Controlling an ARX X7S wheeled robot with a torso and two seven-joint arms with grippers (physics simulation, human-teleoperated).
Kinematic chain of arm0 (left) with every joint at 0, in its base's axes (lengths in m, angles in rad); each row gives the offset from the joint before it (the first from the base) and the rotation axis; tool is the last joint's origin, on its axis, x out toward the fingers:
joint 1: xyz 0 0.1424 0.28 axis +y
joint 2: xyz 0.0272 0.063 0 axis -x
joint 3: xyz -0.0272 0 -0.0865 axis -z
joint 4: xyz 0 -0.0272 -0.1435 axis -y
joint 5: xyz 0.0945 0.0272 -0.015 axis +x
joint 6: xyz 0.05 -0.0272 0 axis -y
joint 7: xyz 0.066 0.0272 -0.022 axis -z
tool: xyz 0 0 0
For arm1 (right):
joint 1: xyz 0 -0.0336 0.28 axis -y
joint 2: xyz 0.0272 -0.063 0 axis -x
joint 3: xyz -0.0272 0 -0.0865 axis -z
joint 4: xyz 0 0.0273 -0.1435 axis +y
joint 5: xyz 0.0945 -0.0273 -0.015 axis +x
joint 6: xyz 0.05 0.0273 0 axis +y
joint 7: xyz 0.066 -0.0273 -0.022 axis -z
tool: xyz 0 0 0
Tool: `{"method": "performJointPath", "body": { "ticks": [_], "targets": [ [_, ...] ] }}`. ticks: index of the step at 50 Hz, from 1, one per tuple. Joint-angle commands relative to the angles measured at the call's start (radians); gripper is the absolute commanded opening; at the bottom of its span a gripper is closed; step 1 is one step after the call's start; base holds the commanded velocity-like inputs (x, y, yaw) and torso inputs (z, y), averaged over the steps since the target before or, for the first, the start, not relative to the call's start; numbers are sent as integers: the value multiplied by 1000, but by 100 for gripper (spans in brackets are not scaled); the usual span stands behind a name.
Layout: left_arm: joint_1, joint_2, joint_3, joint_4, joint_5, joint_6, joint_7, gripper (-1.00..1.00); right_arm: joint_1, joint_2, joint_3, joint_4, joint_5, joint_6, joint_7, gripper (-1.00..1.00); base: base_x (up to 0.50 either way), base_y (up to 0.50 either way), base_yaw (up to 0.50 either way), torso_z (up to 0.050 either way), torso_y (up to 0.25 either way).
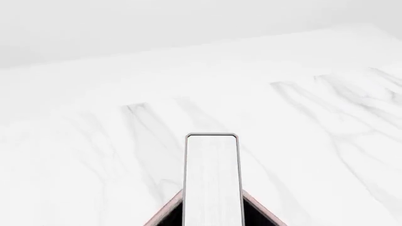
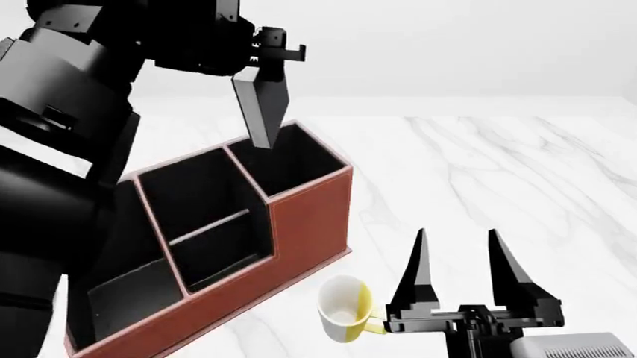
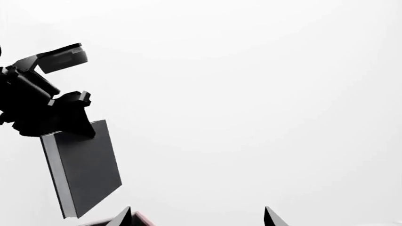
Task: Pick up the book and place it in the right compartment of the caddy.
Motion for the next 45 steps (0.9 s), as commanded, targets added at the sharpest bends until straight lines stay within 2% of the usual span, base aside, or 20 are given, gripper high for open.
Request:
{"method": "performJointPath", "body": {
  "ticks": [1,18,34,45],
  "targets": [
    [2,28,10,21,-18,-13,30,-100,1,-14,15,8,-16,-6,-18,100,0,0,0,0,0],
    [61,-6,-1,143,-72,-48,-34,-100,1,-11,10,14,-17,-12,-15,100,0,0,0,0,2],
    [69,25,32,49,-49,-6,-7,-100,3,-7,6,15,-16,-10,-9,100,0,0,0,1,1],
    [108,23,65,87,-59,-3,-24,-100,6,-5,5,22,-14,-14,-6,100,0,0,0,0,1]
  ]
}}
